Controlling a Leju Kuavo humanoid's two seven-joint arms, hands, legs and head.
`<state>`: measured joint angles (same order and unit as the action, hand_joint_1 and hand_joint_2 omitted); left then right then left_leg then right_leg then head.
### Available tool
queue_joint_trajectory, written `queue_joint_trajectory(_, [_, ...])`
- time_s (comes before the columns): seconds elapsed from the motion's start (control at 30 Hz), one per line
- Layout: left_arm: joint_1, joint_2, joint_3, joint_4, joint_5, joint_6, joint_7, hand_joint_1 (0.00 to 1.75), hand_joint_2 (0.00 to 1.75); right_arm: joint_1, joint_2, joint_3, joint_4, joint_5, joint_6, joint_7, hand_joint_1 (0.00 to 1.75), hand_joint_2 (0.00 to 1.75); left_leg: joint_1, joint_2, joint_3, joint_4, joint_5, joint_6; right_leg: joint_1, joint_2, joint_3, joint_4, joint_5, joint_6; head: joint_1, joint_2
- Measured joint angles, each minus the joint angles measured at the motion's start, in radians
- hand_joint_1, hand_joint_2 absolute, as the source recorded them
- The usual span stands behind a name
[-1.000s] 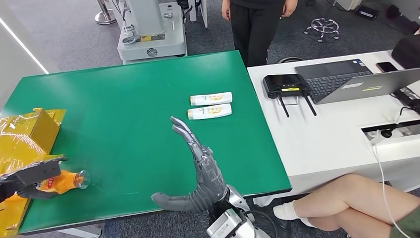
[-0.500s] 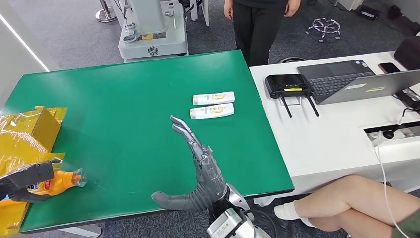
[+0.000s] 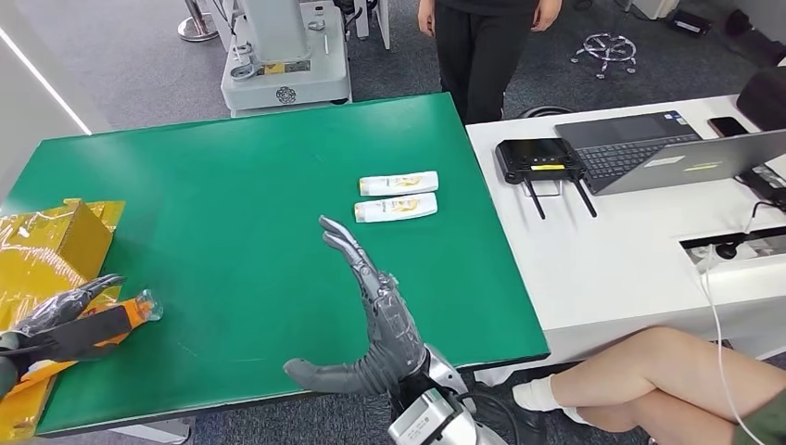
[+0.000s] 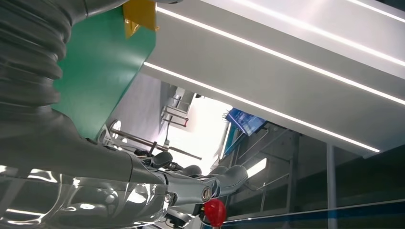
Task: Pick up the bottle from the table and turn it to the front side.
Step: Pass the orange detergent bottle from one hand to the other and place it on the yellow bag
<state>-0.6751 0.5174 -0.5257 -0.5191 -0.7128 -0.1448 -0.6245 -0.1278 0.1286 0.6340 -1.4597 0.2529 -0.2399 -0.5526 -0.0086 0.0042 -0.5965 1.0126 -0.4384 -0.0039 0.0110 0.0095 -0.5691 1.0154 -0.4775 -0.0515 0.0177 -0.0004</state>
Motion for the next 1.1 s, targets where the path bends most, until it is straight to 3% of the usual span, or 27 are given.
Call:
queue_joint_trajectory(0.13, [0.024, -0.021, 0.000, 0.000, -0.004, 0.039, -0.001, 0.00, 1.75, 0.001, 0.000, 0.000, -0.002, 0.008, 0.002, 0.003, 0.00, 1.75, 0.000, -0.001, -0.001, 0.000, 0.000, 0.000, 0.000, -0.001, 0.000, 0.000, 0.000, 0.000, 0.000, 0.000])
queue_joint_trajectory(0.37, [0.031, -0.025, 0.000, 0.000, -0.003, 0.028, -0.005, 0.00, 1.75, 0.003, 0.000, 0.000, -0.002, 0.008, 0.002, 0.004, 0.00, 1.75, 0.000, -0.001, -0.001, 0.000, 0.000, 0.000, 0.000, -0.001, 0.000, 0.000, 0.000, 0.000, 0.000, 0.000])
queue_joint_trajectory(1.1, [-0.015, -0.004, 0.000, 0.000, -0.007, -0.143, -0.001, 0.00, 1.75, 0.008, 0.000, -0.004, -0.006, 0.009, 0.016, 0.010, 0.00, 1.75, 0.000, -0.001, 0.000, 0.000, 0.000, 0.000, 0.000, -0.001, 0.000, 0.000, 0.000, 0.000, 0.000, 0.000])
